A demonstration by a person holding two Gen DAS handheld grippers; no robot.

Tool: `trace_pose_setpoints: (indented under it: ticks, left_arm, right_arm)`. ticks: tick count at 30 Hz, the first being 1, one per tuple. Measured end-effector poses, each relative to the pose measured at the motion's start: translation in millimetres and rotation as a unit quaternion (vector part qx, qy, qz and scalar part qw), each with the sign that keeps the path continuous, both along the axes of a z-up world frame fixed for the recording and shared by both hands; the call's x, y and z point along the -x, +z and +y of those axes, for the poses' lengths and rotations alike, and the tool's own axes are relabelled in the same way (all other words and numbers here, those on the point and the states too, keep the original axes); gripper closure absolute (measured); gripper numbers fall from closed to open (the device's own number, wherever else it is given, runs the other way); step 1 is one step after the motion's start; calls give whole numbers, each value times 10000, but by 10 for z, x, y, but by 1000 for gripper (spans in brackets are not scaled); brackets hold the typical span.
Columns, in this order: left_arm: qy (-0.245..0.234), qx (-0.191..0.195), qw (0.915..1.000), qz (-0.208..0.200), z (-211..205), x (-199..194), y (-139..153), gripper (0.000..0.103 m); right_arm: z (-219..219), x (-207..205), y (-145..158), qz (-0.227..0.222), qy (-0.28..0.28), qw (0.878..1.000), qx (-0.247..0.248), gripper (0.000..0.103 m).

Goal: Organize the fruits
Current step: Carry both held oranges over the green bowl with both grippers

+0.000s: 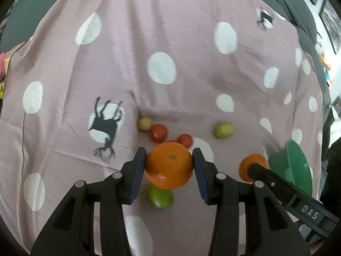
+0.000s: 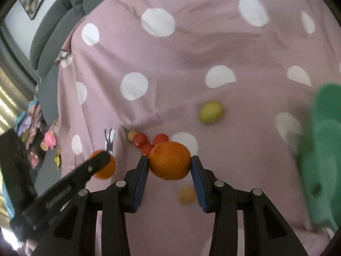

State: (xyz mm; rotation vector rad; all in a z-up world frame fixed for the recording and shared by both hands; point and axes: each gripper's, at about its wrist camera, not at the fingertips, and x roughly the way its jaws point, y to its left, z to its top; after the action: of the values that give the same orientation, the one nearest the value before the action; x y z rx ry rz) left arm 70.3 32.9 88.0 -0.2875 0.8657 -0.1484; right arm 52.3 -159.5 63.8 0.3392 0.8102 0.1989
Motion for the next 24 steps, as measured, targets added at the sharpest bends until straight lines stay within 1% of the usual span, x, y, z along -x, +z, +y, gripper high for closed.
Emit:
trace_pose_setpoints:
  ticks: [2,4,5,9,13,18,22,24]
  left_arm:
    - [-144,-87,9999,-16,-113,36,-1,59]
    - [-240,-176,9996,-25,-230,51,10,59]
    - [-299,-210,9993,-69,-305,62,29,59]
    - [-519,-244,9982,-161,-569,85,92,59]
    - [-745,-355,9963,-256,-866,125,152,59]
    - [-991,-293,9939,-384,-1203,180,263,59]
    - [-1219,-334,9904,-566,-1508,225,360,59]
    - [-1340,-263,9889,-578,-1668,222,387,59]
  right_arm:
    - [-73,66,16,-134,-69,9999,-47,61]
    - [-138,85,29,-171,-149,9996,-147,61]
    - [-178,81,45,-156,-178,9996,-133,61]
    - [-344,198,168,-390,-312,9988,-10,61]
    - [-543,322,305,-620,-458,9970,-50,61]
    - [-807,488,479,-931,-767,9927,-73,61]
    - [-1014,602,547,-1102,-1052,9883,-93,61]
    - [-1104,650,568,-1156,-1166,9864,-69,61]
